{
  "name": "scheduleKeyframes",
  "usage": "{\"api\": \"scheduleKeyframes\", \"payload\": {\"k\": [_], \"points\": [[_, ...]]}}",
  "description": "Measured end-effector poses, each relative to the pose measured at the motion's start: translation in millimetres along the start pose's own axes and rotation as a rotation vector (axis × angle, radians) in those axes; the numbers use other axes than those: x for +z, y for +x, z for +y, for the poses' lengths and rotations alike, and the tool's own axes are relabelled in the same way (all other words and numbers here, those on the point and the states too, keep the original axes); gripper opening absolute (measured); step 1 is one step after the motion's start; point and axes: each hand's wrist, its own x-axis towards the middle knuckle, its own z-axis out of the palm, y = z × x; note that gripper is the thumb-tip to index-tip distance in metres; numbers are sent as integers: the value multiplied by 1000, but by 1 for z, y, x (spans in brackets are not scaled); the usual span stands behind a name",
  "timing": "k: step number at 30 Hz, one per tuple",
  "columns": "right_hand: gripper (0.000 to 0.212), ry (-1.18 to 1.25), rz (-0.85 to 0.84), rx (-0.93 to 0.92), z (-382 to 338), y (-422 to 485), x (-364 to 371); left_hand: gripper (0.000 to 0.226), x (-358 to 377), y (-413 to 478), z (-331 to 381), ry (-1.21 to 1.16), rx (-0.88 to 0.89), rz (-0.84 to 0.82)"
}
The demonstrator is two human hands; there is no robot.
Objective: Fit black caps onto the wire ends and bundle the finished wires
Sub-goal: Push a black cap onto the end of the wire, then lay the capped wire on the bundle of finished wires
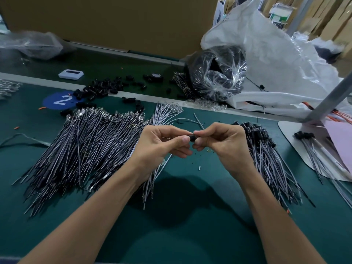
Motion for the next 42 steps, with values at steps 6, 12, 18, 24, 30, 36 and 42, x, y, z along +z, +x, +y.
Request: {"api": "scheduleKeyframes", "payload": {"k": [6, 12, 18, 24, 30, 36, 42], "points": [[34, 7, 13, 12, 3, -1, 4, 11, 1, -1, -1, 1, -5, 18], [23, 110, 5, 65, 6, -7, 8, 13, 0, 0, -1, -48, -2, 76], [26, 130, 55, 76, 9, -8, 16, 16, -1, 1, -2, -74, 0, 110], [24, 84, 82, 54, 6, -8, 14, 17, 0, -1, 1, -71, -44, 46], [15, 303, 50, 74, -8, -11, -1, 31, -7, -2, 9, -98, -27, 117], [15, 561, 261, 14, -49, -22, -70, 32, -10, 0, 9, -109, 23, 229], [20, -232, 508, 91, -77, -24, -132, 44, -16, 2, 9, -101, 95, 417]]}}
